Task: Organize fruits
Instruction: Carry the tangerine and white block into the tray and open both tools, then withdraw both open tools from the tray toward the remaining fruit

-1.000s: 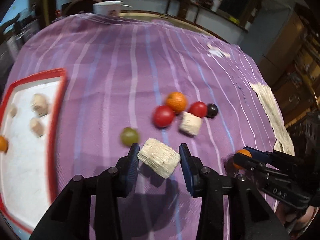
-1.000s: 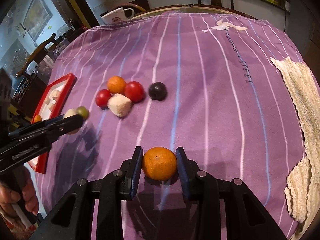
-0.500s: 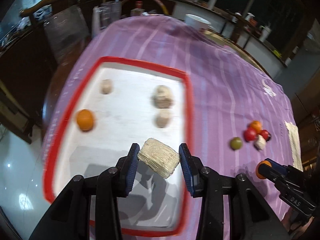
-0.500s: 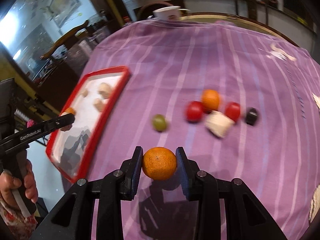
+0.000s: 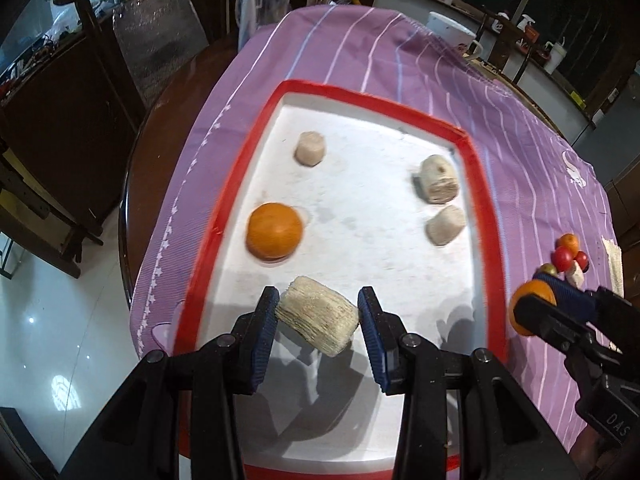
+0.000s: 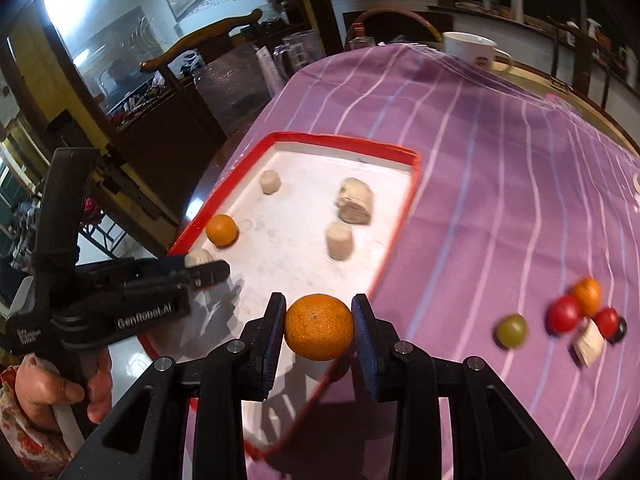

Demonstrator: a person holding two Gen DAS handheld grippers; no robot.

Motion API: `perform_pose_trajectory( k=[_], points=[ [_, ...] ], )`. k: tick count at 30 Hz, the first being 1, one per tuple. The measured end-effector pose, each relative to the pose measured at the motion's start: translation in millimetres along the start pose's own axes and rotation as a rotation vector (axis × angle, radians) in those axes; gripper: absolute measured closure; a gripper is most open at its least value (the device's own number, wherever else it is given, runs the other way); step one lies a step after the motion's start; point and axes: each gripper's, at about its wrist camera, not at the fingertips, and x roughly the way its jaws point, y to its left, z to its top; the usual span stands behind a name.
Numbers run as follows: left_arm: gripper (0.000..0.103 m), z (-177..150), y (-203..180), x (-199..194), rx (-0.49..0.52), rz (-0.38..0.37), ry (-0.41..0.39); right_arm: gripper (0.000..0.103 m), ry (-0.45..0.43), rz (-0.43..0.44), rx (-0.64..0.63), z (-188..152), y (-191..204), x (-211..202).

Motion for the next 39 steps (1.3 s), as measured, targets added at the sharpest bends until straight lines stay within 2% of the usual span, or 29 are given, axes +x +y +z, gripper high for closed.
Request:
perform_pose_trajectory(
  k=[8, 15, 22, 27, 32, 33, 35, 39],
  points=[
    [0.063, -2, 17, 15, 0.005, -0.012, 0.04, 0.066, 0.049, -0.007, 0.02, 9, 7, 35],
    [0.063, 0, 22, 16, -0.002, -0.024, 0.04, 0.064, 0.074, -0.008, 0.032, 12, 11, 51],
    [0.051, 5, 29, 3, -0.041, -0.055, 0.022, 0.064, 0.083, -0.005, 0.04, 13, 9, 53],
    [0.049, 8, 25, -10, -0.046, -0.057, -0.004, 0.064, 0.057, 0.009, 0.054, 15, 7, 42],
    [0.044, 11, 16, -23, -0.049, -0.06, -0.026, 0.063, 0.008, -0.004, 0.092, 16, -7, 13],
    [0.042, 12, 14, -26, -0.049, -0.062, -0.031, 0.063, -0.001, -0.007, 0.109, 15, -12, 7],
    [0.032, 14, 7, -32, -0.049, -0.062, -0.042, 0.063, -0.021, -0.008, 0.151, 12, -24, -7],
    [0.028, 20, -20, -40, -0.036, -0.098, -0.056, 0.063, -0.05, -0.032, 0.229, -4, -54, -37]
  ],
)
